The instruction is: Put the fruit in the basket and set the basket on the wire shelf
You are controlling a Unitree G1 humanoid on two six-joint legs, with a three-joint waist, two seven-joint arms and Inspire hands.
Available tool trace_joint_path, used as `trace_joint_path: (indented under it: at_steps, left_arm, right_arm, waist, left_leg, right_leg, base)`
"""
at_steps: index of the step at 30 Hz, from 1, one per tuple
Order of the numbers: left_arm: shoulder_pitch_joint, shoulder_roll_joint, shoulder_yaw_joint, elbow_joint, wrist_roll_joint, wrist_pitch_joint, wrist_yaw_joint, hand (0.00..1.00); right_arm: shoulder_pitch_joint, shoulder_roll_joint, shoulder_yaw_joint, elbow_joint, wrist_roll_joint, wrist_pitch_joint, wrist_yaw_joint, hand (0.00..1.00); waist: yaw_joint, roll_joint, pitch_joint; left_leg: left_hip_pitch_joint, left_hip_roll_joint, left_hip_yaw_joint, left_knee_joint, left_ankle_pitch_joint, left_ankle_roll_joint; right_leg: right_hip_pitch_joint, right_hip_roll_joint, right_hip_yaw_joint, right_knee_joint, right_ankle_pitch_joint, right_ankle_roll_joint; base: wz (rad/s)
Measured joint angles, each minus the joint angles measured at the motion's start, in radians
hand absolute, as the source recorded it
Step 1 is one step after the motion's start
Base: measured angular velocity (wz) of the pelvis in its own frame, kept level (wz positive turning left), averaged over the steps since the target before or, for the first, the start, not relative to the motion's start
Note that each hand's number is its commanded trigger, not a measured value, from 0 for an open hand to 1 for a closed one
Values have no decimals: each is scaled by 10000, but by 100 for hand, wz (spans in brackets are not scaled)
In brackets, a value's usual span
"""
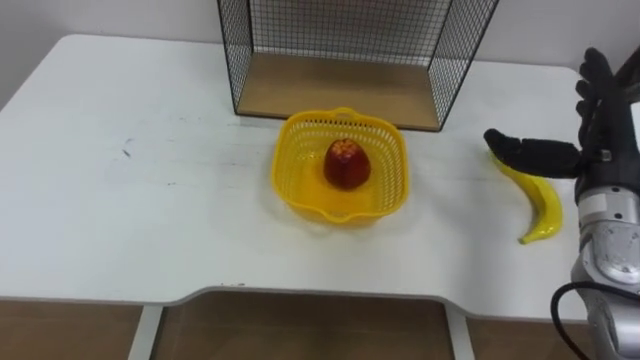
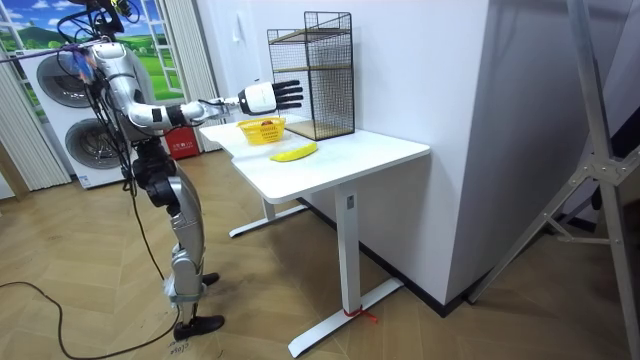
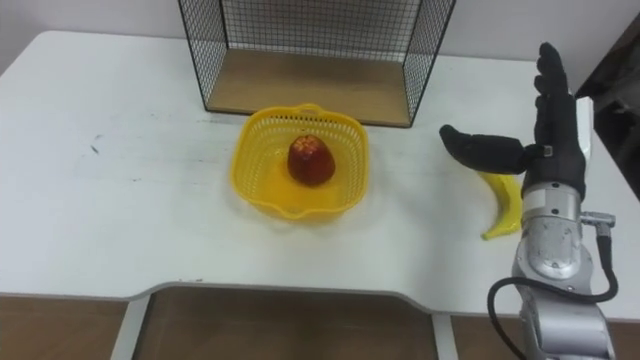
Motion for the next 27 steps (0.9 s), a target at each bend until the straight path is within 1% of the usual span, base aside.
trace_joint_path:
  at_steps: [5,8,14,18,24,27]
  left_arm:
    - [23,-1,-1,-115,11,48,-4,0]
    - [98,-1,2,-369,12,92,-7,0]
    - [81,-12,159,-478,35,94,-6,0]
    - [87,-13,157,-554,36,93,-15,0]
    - [77,-12,158,-738,220,96,-128,0]
    - [67,-12,157,-738,224,173,-179,0]
  right_arm:
    - [-3,-33,0,414,-2,47,-17,0]
    - [-3,-33,-1,478,-3,49,-17,0]
    - [-63,-56,-15,715,-86,49,-17,0]
    - [-141,-225,-27,1014,-96,49,-17,0]
    - [-214,-436,-32,1420,-419,60,-53,0]
    - [-220,-530,-18,1491,-462,121,-52,0]
  waist:
    - [23,-12,2]
    - [23,-11,2]
    - [25,-10,3]
    - [55,32,18]
    - [170,36,2]
    - [277,18,-10]
  left_leg:
    - [2,0,-1,-4,1,0]
    - [3,1,-3,-12,1,0]
    - [-3,-1,2,-6,1,0]
    - [-14,-2,14,-8,1,0]
    - [-136,-9,34,1,3,3]
    - [-138,-13,33,18,5,5]
  right_leg:
    - [-12,0,25,4,0,0]
    - [-22,0,36,3,0,0]
    - [-31,11,114,1,0,0]
    - [-52,26,203,-11,-1,0]
    - [-192,27,252,-3,-2,1]
    - [-197,26,255,-2,-2,1]
  base:
    - [0]
    - [0]
    - [0]
    - [0]
    - [-2]
    - [0]
